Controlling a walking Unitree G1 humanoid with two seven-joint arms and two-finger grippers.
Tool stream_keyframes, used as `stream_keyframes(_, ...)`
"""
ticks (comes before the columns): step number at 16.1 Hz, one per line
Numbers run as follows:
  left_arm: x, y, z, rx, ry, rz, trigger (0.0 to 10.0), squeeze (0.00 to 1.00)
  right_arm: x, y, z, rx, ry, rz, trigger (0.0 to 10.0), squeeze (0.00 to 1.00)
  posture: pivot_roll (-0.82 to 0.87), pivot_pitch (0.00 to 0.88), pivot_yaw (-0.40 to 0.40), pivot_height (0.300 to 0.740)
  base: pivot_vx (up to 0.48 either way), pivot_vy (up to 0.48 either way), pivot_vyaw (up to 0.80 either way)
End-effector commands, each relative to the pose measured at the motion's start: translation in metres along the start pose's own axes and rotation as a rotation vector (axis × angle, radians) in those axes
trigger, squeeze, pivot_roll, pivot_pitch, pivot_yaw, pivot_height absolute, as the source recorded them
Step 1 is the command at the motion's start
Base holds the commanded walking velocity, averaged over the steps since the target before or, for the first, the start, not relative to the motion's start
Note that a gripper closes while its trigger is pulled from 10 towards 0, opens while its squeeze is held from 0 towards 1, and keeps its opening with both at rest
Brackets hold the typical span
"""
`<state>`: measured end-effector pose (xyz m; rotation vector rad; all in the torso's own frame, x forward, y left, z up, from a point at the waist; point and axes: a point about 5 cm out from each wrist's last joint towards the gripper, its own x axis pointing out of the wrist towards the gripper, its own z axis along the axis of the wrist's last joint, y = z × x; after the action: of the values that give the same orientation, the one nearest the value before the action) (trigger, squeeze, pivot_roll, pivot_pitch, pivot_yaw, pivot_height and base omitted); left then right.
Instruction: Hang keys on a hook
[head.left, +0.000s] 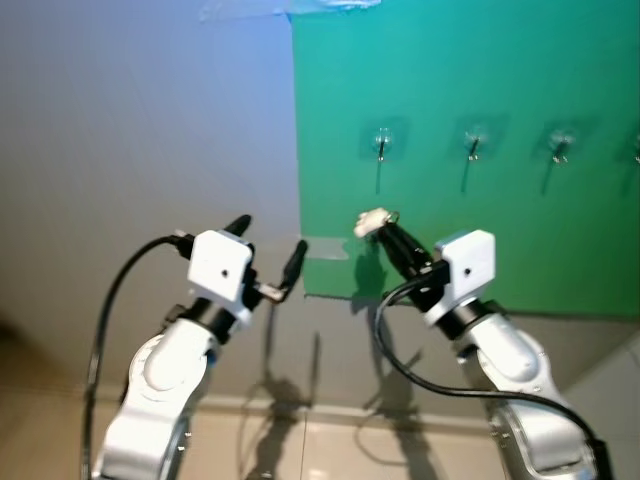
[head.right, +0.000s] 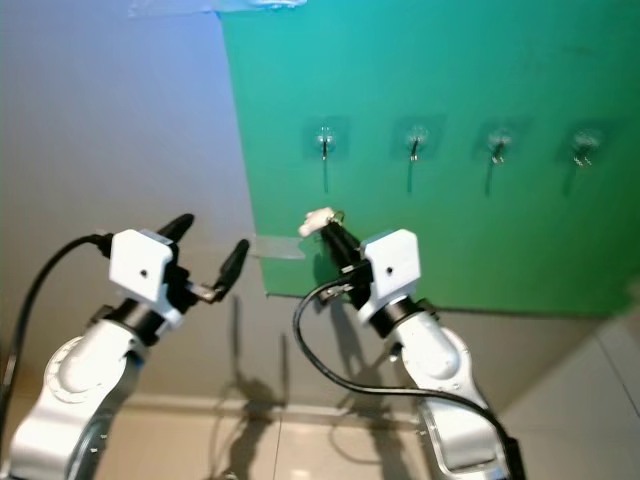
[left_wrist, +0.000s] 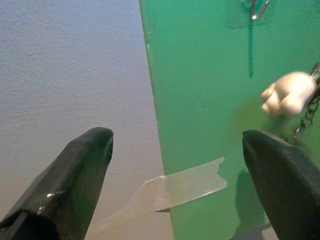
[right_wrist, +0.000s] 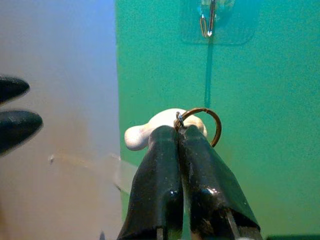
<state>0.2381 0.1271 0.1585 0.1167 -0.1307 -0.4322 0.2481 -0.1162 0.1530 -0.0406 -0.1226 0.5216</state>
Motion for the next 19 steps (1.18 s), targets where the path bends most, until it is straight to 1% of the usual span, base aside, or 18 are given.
stream_keyframes(1, -0.001, 0.003, 0.000, 0.016, 0.000, 0.027, 10.0, 0.00, 0.001, 0.003, 0.008, 0.000, -0.022, 0.048, 10.0, 0.00, 0.03, 0.000, 0.013, 0.740, 0.000, -0.416, 0.80)
stream_keyframes(2, -0.001, 0.003, -0.001, 0.007, -0.003, 0.037, 10.0, 0.00, 0.000, 0.003, 0.008, -0.011, -0.017, 0.068, 10.0, 0.00, 0.03, 0.000, 0.005, 0.740, 0.000, 0.000, 0.48)
stream_keyframes(4, -0.004, 0.004, -0.003, -0.013, 0.007, 0.061, 10.0, 0.00, 0.000, 0.003, 0.009, 0.006, -0.017, 0.090, 10.0, 0.00, 0.04, 0.000, -0.003, 0.740, 0.000, 0.000, 0.00)
stream_keyframes(12, -0.008, 0.005, -0.003, 0.006, 0.012, 0.031, 10.0, 0.00, 0.003, 0.011, 0.013, 0.026, -0.036, 0.148, 10.0, 0.00, 0.05, 0.000, -0.002, 0.740, 0.000, 0.000, 0.00)
stream_keyframes(13, -0.005, 0.005, 0.000, 0.005, -0.004, 0.001, 10.0, 0.00, 0.004, 0.008, 0.015, -0.007, -0.036, 0.120, 10.0, 0.00, 0.05, 0.000, 0.001, 0.740, 0.000, 0.000, 0.00)
stream_keyframes(15, -0.003, 0.003, 0.002, -0.012, -0.016, -0.024, 10.0, 0.00, 0.005, 0.006, 0.019, -0.043, -0.048, 0.092, 10.0, 0.00, 0.05, 0.000, 0.001, 0.740, 0.000, 0.000, 0.00)
stream_keyframes(16, -0.002, 0.000, 0.004, -0.022, -0.021, -0.057, 10.0, 0.00, 0.009, 0.004, 0.027, -0.117, -0.081, 0.071, 10.0, 0.00, 0.04, 0.000, 0.007, 0.740, 0.000, 0.000, 0.00)
stream_keyframes(17, -0.002, -0.001, 0.004, -0.026, -0.021, -0.071, 10.0, 0.00, 0.011, 0.006, 0.033, -0.186, -0.101, 0.078, 10.0, 0.00, 0.04, 0.000, 0.009, 0.740, 0.000, 0.000, 0.00)
stream_keyframes(19, -0.003, -0.002, 0.004, -0.023, -0.018, -0.088, 10.0, 0.00, 0.016, 0.015, 0.041, -0.315, -0.123, 0.127, 10.0, 0.00, 0.04, 0.000, 0.008, 0.740, 0.000, 0.000, 0.00)
